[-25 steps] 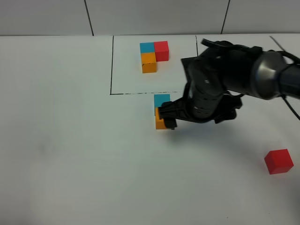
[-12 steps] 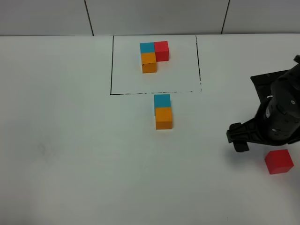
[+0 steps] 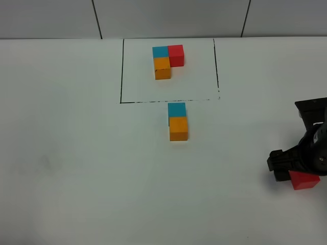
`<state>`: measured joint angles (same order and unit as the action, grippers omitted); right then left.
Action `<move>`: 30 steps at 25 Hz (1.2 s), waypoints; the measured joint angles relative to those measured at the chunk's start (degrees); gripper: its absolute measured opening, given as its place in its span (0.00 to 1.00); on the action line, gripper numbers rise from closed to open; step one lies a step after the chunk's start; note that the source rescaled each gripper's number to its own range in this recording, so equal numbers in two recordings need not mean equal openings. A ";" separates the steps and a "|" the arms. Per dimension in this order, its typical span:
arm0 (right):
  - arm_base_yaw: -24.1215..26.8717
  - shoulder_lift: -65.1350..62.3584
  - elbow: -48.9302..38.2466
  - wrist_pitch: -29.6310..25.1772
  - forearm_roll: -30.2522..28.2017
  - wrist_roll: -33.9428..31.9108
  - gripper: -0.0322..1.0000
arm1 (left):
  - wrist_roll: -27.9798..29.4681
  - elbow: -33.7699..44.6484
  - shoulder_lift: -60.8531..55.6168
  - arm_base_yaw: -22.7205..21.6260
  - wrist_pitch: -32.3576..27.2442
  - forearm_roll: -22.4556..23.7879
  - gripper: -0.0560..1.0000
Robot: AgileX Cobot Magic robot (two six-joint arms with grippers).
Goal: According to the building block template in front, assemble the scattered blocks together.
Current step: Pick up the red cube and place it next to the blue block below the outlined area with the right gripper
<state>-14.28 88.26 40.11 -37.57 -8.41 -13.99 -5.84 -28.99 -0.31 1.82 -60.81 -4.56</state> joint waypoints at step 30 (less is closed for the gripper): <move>5.69 7.96 -3.72 9.54 1.61 9.39 0.69 | -0.07 0.00 0.00 0.00 0.00 0.00 0.77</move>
<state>-8.59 96.22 36.39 -28.03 -6.81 -4.60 -5.91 -28.99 -0.31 1.82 -60.81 -4.56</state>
